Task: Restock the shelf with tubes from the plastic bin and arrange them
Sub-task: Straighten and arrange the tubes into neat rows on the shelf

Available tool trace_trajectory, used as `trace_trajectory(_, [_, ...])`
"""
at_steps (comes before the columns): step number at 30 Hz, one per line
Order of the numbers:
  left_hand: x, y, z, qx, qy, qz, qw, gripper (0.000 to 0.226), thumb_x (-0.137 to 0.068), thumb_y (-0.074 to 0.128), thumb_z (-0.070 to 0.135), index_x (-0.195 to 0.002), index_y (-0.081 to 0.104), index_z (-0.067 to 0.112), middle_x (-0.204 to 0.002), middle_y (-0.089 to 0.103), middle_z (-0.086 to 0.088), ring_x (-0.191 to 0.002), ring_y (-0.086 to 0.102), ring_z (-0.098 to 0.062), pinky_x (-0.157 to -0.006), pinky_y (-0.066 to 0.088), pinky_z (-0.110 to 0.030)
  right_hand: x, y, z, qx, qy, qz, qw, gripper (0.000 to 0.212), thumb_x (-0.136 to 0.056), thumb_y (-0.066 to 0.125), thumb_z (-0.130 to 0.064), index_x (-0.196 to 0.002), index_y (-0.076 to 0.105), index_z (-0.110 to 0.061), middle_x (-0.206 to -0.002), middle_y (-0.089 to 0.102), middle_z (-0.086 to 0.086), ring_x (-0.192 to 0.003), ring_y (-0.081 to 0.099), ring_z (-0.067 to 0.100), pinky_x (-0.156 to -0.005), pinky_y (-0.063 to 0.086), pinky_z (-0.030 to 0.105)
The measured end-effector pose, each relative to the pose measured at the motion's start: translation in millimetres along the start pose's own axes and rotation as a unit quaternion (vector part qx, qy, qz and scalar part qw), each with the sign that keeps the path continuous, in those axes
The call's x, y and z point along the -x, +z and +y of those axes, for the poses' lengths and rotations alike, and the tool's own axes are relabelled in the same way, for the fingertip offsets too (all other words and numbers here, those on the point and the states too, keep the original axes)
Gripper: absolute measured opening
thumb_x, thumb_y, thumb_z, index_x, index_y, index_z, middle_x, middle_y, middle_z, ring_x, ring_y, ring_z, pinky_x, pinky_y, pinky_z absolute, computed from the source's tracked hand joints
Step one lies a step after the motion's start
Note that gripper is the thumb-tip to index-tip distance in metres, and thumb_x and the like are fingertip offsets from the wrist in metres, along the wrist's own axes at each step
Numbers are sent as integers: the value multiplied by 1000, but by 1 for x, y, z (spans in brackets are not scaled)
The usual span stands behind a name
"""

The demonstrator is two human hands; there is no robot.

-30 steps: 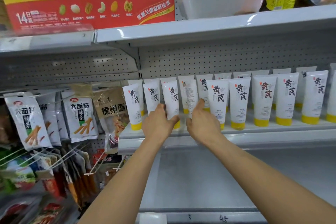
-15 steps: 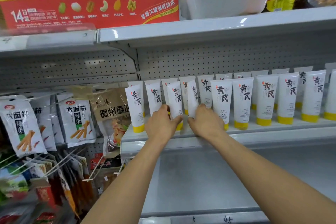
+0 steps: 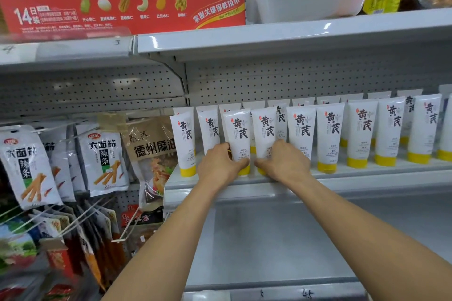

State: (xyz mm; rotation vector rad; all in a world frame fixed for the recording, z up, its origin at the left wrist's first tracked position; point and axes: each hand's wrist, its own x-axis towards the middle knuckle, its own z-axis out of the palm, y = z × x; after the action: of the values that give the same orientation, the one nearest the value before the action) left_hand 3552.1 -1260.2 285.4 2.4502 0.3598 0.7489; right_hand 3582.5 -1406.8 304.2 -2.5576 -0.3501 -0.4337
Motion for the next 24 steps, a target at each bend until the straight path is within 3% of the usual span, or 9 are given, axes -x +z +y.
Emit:
trace_trajectory(13, [9,-11,4,30,3,-38,999,36,-71,72,43,-102,65,25,-97,71,7,-86,67,-16,-80,57,-42,3,-2,6,25,-15,18,999,56,-76,66,-55,-108,56,-11,-109,64,7,-103,62,29,-72,42,32])
trace_trajectory(18, [19,-19,5,55,7,-31,998,54,-64,70,58,-107,64,26,-97,72,7,-77,69,-23,-71,59,-44,15,-6,7,34,-47,28,998,65,-84,58,-58,-119,43,-5,-115,59,10,-107,60,33,-78,46,38])
trace_trajectory(21, [32,-36,-3,-5,26,68,997,46,-76,68,59,-110,62,27,-96,70,11,-84,65,-14,-78,54,-34,33,-21,3,59,-121,91,987,53,-93,47,-53,-119,38,-9,-100,65,8,-93,64,34,-67,42,37])
trace_trajectory(24, [43,-65,-18,25,58,225,972,29,-84,67,46,-102,58,26,-95,56,10,-81,54,-8,-69,44,-29,40,-47,-19,5,-217,131,967,27,-96,44,-43,-105,41,-19,-79,63,-3,-77,63,26,-66,43,34])
